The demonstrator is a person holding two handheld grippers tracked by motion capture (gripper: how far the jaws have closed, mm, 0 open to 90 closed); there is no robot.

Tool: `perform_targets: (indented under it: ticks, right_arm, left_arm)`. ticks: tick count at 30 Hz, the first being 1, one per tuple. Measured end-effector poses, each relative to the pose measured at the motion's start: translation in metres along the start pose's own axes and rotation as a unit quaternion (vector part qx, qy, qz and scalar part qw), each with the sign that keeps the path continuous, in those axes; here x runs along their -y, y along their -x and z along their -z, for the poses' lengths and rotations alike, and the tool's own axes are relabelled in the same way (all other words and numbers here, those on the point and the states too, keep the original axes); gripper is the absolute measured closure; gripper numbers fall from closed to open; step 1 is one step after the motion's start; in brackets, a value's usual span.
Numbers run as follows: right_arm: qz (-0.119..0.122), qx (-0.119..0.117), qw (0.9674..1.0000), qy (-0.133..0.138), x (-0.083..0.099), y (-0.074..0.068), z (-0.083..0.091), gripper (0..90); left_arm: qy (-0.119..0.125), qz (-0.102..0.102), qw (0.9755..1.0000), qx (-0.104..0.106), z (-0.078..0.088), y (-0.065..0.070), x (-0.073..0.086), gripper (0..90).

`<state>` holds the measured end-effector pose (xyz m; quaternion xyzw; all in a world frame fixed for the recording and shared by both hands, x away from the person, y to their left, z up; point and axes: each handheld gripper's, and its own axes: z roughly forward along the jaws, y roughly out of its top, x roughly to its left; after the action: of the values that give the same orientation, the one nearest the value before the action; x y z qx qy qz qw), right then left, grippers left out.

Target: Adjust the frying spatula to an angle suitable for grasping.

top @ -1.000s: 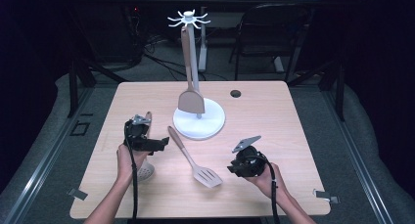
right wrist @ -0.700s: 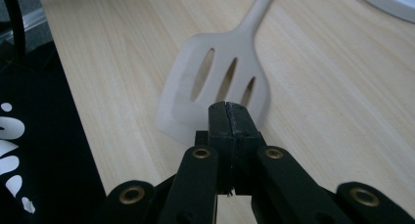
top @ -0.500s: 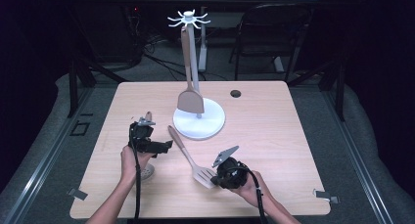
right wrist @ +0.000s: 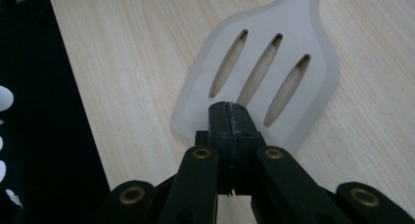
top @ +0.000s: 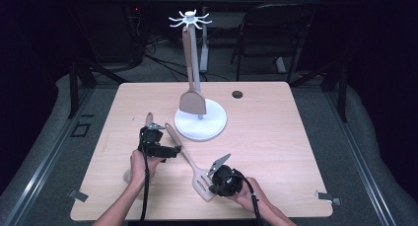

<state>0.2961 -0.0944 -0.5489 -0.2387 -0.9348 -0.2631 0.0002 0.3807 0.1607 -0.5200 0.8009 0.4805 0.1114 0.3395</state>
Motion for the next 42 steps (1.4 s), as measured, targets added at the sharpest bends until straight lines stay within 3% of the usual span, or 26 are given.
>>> perform_targets:
  ticks: [9, 11, 15, 23, 29, 42]
  right_arm:
    - [0.001, 0.004, 0.9999, -0.016, 0.002, 0.002, -0.005, 90.0]
    - [-0.009, -0.002, 0.9999, -0.006, 0.003, 0.002, -0.006, 90.0]
    - [-0.005, -0.002, 1.0, -0.008, 0.003, 0.003, -0.005, 90.0]
    - [-0.004, -0.002, 1.0, -0.008, 0.003, 0.003, -0.006, 90.0]
    - [-0.001, -0.001, 1.0, -0.007, 0.003, 0.002, -0.006, 90.0]
    - [0.007, 0.005, 0.9999, -0.006, 0.003, 0.0, -0.006, 90.0]
  left_arm:
    - [-0.02, 0.016, 0.9996, 0.008, -0.02, 0.01, 0.001, 10.0]
    - [-0.029, 0.015, 0.9995, -0.001, -0.025, 0.012, 0.001, 12.0]
    - [-0.042, 0.025, 0.9987, -0.012, -0.034, 0.013, 0.002, 15.9]
    - [-0.045, 0.055, 0.9974, 0.005, -0.046, 0.011, 0.002, 27.1]
    - [-0.047, 0.066, 0.9967, 0.0, -0.051, 0.009, 0.0, 33.3]
    - [-0.041, 0.087, 0.9951, 0.025, -0.058, 0.011, 0.002, 49.2]
